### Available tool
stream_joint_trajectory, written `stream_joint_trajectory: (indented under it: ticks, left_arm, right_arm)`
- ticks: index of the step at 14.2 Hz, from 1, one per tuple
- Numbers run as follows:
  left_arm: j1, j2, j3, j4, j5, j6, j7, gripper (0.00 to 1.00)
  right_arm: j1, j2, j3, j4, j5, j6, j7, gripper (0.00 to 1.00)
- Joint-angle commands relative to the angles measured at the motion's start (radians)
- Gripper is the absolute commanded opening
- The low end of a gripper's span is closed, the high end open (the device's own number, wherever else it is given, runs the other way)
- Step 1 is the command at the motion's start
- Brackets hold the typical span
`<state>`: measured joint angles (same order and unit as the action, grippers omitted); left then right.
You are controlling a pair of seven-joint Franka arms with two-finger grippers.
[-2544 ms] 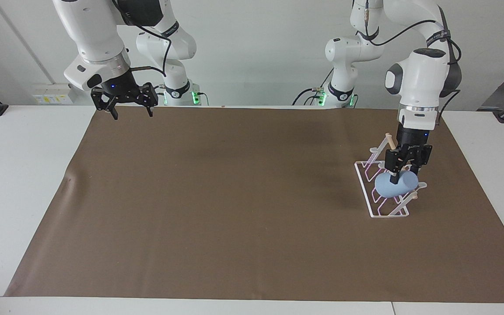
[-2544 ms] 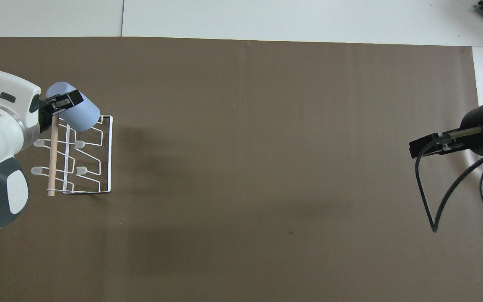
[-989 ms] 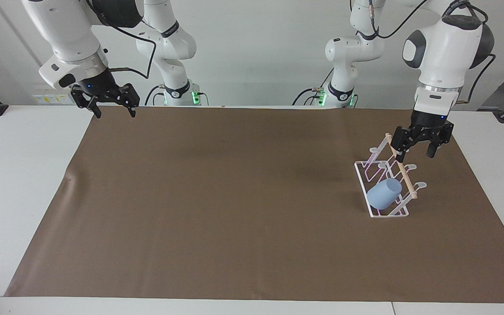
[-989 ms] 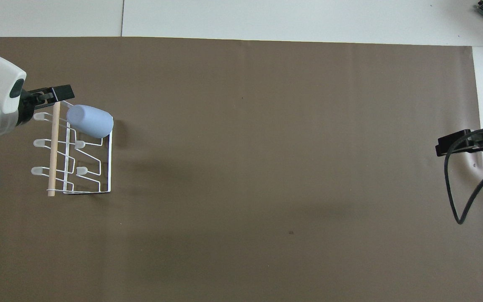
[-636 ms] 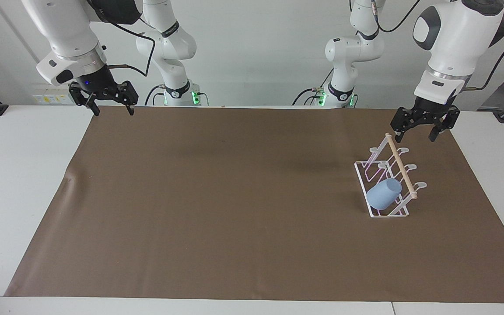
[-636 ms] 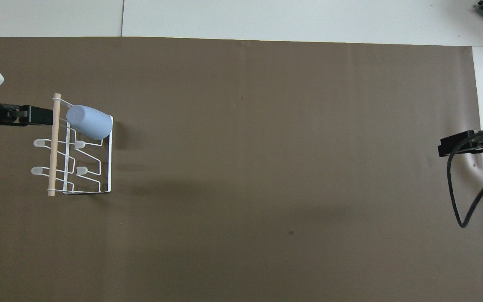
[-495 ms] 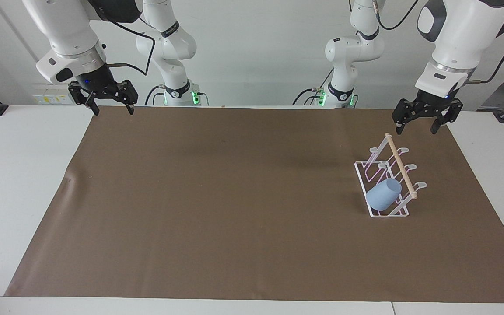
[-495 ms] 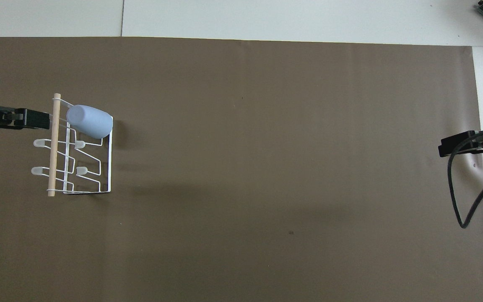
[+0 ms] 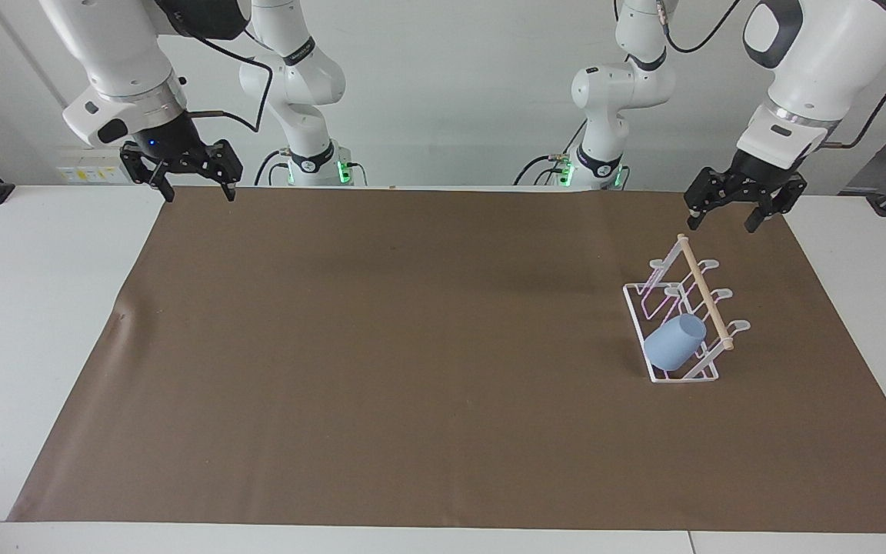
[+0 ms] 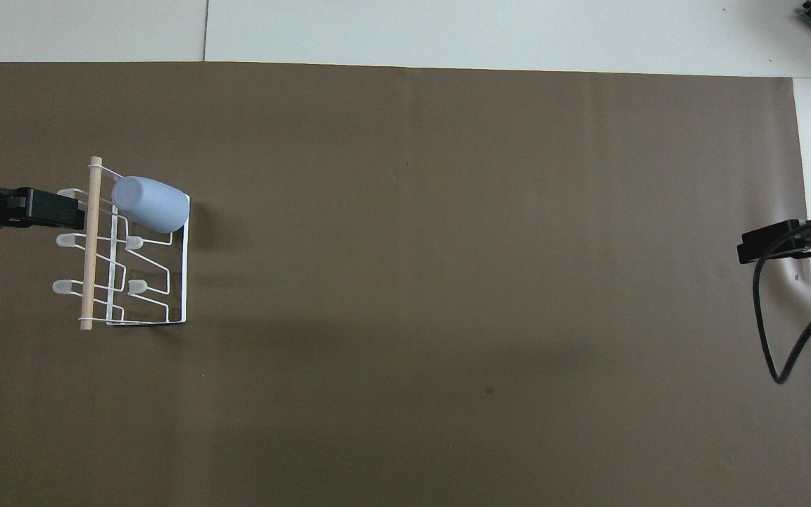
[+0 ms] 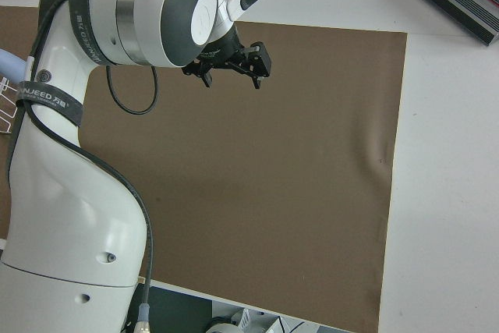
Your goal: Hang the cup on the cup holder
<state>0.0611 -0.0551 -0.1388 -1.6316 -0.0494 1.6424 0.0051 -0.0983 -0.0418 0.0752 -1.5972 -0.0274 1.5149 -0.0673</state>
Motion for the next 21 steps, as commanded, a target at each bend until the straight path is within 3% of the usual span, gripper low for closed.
stream_joint_trajectory:
  ticks: [1, 3, 7, 21]
  left_arm:
    - [0.013, 0.033, -0.004, 0.093, -0.004, -0.137, -0.011, 1.0]
    - [0.01, 0.046, -0.007, 0.134, 0.012, -0.158, -0.005, 1.0]
    - [0.009, 0.014, -0.007, 0.081, 0.017, -0.136, -0.01, 1.0]
    - [0.009, 0.004, 0.002, 0.084, 0.019, -0.148, -0.002, 1.0]
  right_arm:
    - [-0.006, -0.021, 0.0, -0.021, 0.012, -0.002, 0.011, 1.0]
    - [-0.008, -0.021, 0.0, -0.023, 0.014, -0.004, 0.011, 1.0]
    - [-0.004, -0.021, 0.0, -0.023, 0.014, -0.002, 0.011, 1.0]
    - [-0.004, -0.021, 0.0, -0.023, 0.014, 0.002, 0.011, 1.0]
